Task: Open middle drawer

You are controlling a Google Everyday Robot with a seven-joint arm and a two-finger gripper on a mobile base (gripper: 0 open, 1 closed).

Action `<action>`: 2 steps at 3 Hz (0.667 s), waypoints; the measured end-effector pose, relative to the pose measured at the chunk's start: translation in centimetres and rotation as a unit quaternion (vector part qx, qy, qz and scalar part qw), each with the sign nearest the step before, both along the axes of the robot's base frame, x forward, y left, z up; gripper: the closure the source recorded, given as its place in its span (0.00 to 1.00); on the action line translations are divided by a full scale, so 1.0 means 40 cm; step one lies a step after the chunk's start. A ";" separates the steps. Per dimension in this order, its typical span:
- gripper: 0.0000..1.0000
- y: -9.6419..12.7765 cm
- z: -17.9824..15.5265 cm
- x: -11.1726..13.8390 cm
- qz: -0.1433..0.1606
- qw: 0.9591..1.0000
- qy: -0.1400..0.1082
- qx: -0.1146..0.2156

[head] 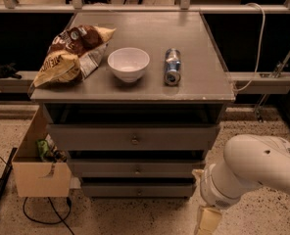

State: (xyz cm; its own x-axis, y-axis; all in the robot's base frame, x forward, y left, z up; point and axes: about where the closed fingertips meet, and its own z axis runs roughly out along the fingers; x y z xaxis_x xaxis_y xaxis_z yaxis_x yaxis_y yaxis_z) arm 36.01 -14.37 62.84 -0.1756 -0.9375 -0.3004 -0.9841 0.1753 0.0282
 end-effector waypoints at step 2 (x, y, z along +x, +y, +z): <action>0.00 0.014 -0.033 0.036 0.003 1.000 -0.026 0.013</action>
Offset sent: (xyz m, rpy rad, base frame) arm 0.0412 0.0079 -0.0352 0.0360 -0.0949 0.0161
